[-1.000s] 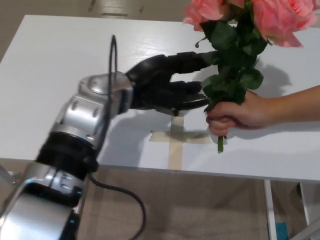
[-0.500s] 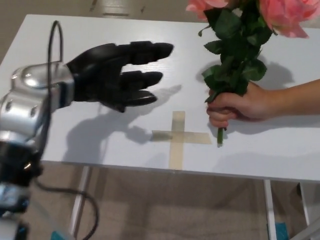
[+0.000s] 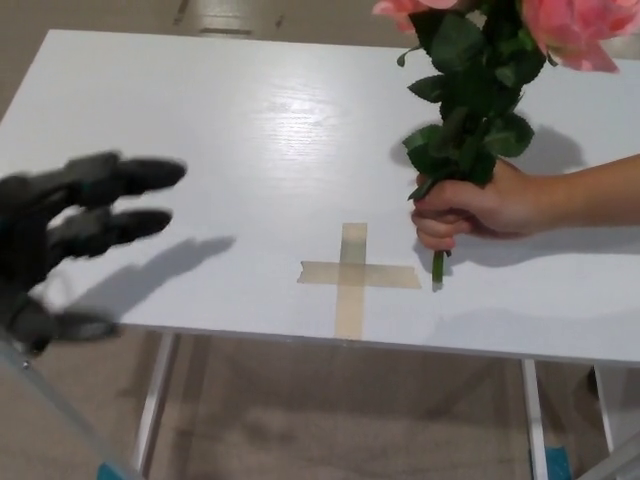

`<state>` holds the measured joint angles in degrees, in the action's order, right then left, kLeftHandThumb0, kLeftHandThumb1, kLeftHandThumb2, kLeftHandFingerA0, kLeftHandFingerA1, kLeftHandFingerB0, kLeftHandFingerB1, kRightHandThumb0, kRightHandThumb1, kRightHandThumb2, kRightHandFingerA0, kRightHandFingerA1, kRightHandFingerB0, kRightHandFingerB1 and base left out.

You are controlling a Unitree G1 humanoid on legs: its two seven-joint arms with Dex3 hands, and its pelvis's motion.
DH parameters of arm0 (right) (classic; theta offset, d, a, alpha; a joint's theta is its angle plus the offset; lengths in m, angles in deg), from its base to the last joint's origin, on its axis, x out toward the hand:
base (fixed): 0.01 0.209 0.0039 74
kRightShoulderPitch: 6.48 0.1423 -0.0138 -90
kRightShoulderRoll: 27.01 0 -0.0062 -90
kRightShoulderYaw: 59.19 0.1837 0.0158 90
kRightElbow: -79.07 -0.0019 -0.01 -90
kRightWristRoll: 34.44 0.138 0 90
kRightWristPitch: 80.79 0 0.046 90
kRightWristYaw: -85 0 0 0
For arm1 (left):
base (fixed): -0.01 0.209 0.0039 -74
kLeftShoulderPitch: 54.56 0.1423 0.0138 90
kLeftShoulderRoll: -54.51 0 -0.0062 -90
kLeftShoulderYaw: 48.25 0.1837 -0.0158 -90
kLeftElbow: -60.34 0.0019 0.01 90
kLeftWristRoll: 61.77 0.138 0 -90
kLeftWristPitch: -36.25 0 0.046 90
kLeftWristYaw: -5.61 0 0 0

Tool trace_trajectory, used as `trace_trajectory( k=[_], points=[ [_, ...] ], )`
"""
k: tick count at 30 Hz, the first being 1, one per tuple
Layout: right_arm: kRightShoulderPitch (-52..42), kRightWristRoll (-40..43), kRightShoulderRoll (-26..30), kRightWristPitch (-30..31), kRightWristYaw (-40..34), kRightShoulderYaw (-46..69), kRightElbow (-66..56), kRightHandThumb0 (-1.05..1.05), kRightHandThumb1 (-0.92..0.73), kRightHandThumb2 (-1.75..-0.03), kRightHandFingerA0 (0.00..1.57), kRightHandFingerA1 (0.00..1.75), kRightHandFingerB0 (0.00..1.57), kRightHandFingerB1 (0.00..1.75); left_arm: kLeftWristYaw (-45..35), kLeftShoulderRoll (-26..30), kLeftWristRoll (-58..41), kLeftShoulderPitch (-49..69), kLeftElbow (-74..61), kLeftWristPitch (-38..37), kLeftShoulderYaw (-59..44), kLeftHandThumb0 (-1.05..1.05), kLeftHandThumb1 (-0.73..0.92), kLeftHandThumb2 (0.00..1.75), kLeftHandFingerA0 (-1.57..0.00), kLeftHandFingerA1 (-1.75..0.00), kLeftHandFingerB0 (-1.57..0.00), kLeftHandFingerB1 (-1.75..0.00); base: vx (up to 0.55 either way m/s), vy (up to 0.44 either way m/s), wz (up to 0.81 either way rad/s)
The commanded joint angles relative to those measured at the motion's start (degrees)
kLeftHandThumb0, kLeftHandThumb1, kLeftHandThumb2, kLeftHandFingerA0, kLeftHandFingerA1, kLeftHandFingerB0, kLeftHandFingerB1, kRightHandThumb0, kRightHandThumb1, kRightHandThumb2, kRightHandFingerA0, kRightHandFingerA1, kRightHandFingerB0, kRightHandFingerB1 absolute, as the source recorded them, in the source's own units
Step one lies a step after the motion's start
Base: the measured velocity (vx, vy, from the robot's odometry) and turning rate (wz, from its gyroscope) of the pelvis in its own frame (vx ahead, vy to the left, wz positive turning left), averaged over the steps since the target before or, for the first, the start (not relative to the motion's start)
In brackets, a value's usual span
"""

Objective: Use the left hand to pick up the rose and passes it to a human.

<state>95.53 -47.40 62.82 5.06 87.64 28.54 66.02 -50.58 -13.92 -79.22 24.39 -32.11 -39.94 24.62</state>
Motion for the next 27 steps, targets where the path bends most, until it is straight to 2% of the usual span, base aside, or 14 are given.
trace_trajectory(
  k=[1,7,8,9,12,13,14,18,19,20,21,25,26,27],
  points=[
    [0.0,-0.1,0.7,1.6,1.3,0.1,0.4,-0.46,-0.68,-0.61,0.67,0.46,0.55,0.41,-6.7,-2.2,-12.1,16.1,-10.9,-2.9,-9.6,-0.61,0.38,0.73,-0.29,-0.41,-0.3,-0.39,0.0,0.0,0.0],
    [0.5,0.2,0.8,1.9,1.3,0.6,0.4,-0.46,-0.68,-0.61,0.67,0.46,0.56,0.41,-8.6,-4.6,-14.4,22.2,-12.0,-3.9,-10.7,-0.61,0.38,0.73,-0.35,-0.43,-0.3,-0.39,0.0,0.0,0.0],
    [1.1,0.2,0.8,2.1,1.1,0.6,0.4,-0.46,-0.68,-0.61,0.67,0.46,0.57,0.42,-9.7,-6.2,-13.4,22.7,-7.2,-5.9,-9.6,-0.6,0.42,0.54,-0.43,-0.36,-0.39,-0.33,0.0,0.0,0.0],
    [1.4,0.2,0.9,2.0,0.7,0.8,0.4,-0.46,-0.68,-0.61,0.68,0.46,0.58,0.42,-9.5,-8.3,-10.9,22.6,0.3,-8.9,-8.0,-0.58,0.34,0.76,-0.47,-0.51,-0.28,-0.4,0.0,0.0,0.0],
    [1.5,0.2,0.9,2.0,0.5,0.9,0.4,-0.46,-0.68,-0.61,0.68,0.46,0.58,0.42,-9.7,-8.8,-10.2,22.2,3.6,-10.9,-7.3,-0.58,0.34,0.76,-0.47,-0.51,-0.28,-0.4,0.0,0.0,0.0],
    [1.3,-0.1,0.9,1.4,-0.2,0.7,0.2,-0.46,-0.68,-0.61,0.67,0.46,0.58,0.42,-0.8,-11.8,-4.3,21.4,12.5,-10.8,-5.5,-0.57,0.46,0.55,-0.52,-0.4,-0.41,-0.34,0.0,0.0,0.0],
    [1.2,-0.2,0.9,1.1,-0.5,0.6,0.2,-0.46,-0.68,-0.61,0.67,0.46,0.58,0.42,3.0,-13.1,-1.8,20.9,16.6,-11.1,-4.7,-0.57,0.46,0.55,-0.52,-0.4,-0.41,-0.34,0.0,0.0,0.0],
    [1.1,-0.2,0.9,1.0,-0.5,0.6,0.2,-0.46,-0.68,-0.61,0.67,0.46,0.58,0.42,3.1,-12.9,-2.0,20.5,18.3,-12.6,-4.1,-0.57,0.46,0.55,-0.52,-0.4,-0.41,-0.34,0.0,0.0,0.0],
    [1.1,0.0,0.5,0.9,-1.1,0.8,0.2,-0.46,-0.67,-0.61,0.66,0.45,0.59,0.42,18.4,-15.6,6.8,17.4,27.1,-14.9,-1.8,-0.6,0.41,0.7,-0.34,-0.45,-0.22,-0.38,0.0,0.0,0.0],
    [1.1,0.3,0.3,0.8,-1.5,1.1,0.2,-0.46,-0.67,-0.61,0.66,0.45,0.58,0.42,28.0,-16.3,13.2,14.3,35.8,-17.7,1.1,-0.6,0.41,0.7,-0.31,-0.44,-0.23,-0.38,0.0,0.0,0.0],
    [1.0,0.5,0.3,0.8,-1.5,1.3,0.2,-0.46,-0.67,-0.61,0.66,0.45,0.58,0.42,32.5,-15.5,17.1,11.6,43.1,-20.5,3.9,-0.6,0.41,0.7,-0.31,-0.44,-0.23,-0.38,0.0,0.0,0.0],
    [1.1,0.8,0.2,0.7,-1.6,1.5,0.0,-0.45,-0.67,-0.61,0.67,0.46,0.56,0.42,39.2,-14.3,18.7,6.0,55.5,-20.1,6.9,-0.58,0.39,0.79,-0.37,-0.51,-0.24,-0.42,0.0,0.0,0.0],
    [1.1,0.8,0.2,0.7,-1.7,1.5,0.1,-0.45,-0.67,-0.61,0.67,0.46,0.56,0.42,41.7,-14.4,19.4,5.6,57.9,-20.2,7.8,-0.63,0.46,0.58,-0.41,-0.38,-0.34,-0.33,0.0,0.0,0.0],
    [1.3,0.8,-0.2,0.8,-1.8,1.6,0.1,-0.45,-0.67,-0.61,0.68,0.46,0.56,0.42,43.0,-14.0,19.5,5.4,60.0,-20.6,8.3,-0.62,0.43,0.74,-0.38,-0.46,-0.32,-0.42,0.0,0.0,0.0]
  ],
)
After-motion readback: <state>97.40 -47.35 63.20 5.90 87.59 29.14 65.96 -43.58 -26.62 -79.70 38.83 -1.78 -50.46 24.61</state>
